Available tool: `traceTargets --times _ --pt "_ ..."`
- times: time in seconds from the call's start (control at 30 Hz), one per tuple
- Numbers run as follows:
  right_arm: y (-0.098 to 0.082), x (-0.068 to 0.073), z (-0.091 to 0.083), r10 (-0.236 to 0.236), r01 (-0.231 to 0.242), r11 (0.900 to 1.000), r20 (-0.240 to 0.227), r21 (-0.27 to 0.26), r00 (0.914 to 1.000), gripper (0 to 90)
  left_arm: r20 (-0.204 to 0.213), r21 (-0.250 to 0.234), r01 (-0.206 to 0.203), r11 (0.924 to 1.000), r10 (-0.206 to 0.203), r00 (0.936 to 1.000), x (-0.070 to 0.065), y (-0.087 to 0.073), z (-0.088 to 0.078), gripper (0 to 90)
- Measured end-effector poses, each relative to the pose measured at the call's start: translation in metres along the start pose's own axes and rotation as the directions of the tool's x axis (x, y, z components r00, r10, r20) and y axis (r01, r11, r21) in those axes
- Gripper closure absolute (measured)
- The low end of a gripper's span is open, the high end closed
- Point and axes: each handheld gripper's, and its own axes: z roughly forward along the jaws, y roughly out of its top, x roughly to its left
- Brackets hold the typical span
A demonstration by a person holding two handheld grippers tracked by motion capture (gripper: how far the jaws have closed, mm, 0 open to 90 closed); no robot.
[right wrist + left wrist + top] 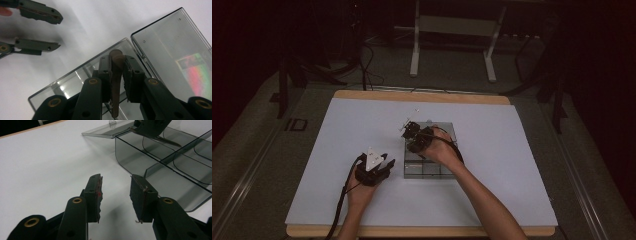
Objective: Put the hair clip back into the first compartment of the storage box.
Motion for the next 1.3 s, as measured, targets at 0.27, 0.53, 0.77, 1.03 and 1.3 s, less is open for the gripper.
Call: traceTargets --times 0.27,0.53,0.77,1.03,1.3 --pt "0.002 -0.003 0.009 0.018 -0.018 1.0 -0.01 0.023 0.9998 77.0 0.0 0.0 0.0 1.0 0.0 1.0 0.0 0.0 0.0 61.3" --pt "0.003 -0.004 0.007 0.035 -0.035 0.999 -0.038 0.006 0.9986 71.2 -0.001 0.0 -0.003 1.0 0.003 1.0 0.0 0.0 0.0 61.3" --pt "-0.003 -0.007 -0.006 0.032 -0.033 0.999 -0.023 -0.022 0.9992 68.7 -0.003 0.001 -0.005 1.0 0.005 1.0 -0.001 0.0 0.0 61.3" --pt "-0.015 -0.015 -0.015 0.047 -0.048 0.998 -0.01 -0.052 0.9988 67.1 -0.004 0.0 -0.006 1.0 0.006 1.0 -0.001 0.0 0.0 61.1" --pt "-0.026 -0.024 -0.026 0.069 -0.067 0.993 0.016 -0.093 0.9975 62.9 -0.002 0.004 -0.002 1.0 0.002 1.0 0.0 0.0 0.001 61.1"
